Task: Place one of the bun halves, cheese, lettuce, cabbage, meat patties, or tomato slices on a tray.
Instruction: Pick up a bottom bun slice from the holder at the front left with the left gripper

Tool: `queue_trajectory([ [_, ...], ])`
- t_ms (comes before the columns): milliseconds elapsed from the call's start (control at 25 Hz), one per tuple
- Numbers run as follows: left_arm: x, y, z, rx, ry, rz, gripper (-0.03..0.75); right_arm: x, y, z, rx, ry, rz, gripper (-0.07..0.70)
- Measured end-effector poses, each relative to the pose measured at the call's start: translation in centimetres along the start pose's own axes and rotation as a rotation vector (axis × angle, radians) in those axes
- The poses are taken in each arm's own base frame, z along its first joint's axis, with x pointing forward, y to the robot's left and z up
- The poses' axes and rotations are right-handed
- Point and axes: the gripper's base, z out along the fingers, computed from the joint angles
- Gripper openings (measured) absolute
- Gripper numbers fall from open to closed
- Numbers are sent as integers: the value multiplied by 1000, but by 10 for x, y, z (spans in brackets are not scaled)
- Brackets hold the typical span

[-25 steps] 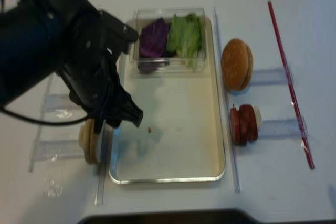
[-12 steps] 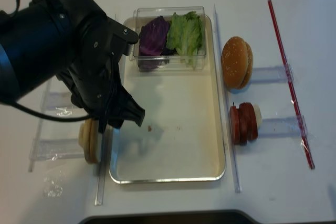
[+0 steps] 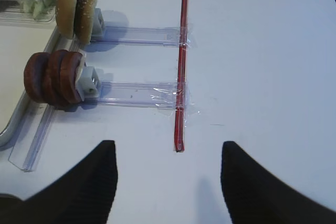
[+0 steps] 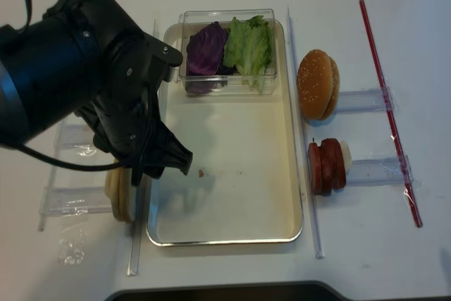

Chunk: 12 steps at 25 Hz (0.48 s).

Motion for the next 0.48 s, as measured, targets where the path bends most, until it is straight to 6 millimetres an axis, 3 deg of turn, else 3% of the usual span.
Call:
queue_trajectory([
  [480, 0, 2, 0, -20, -7, -2, 427, 0, 0, 0, 0, 0, 0, 474],
])
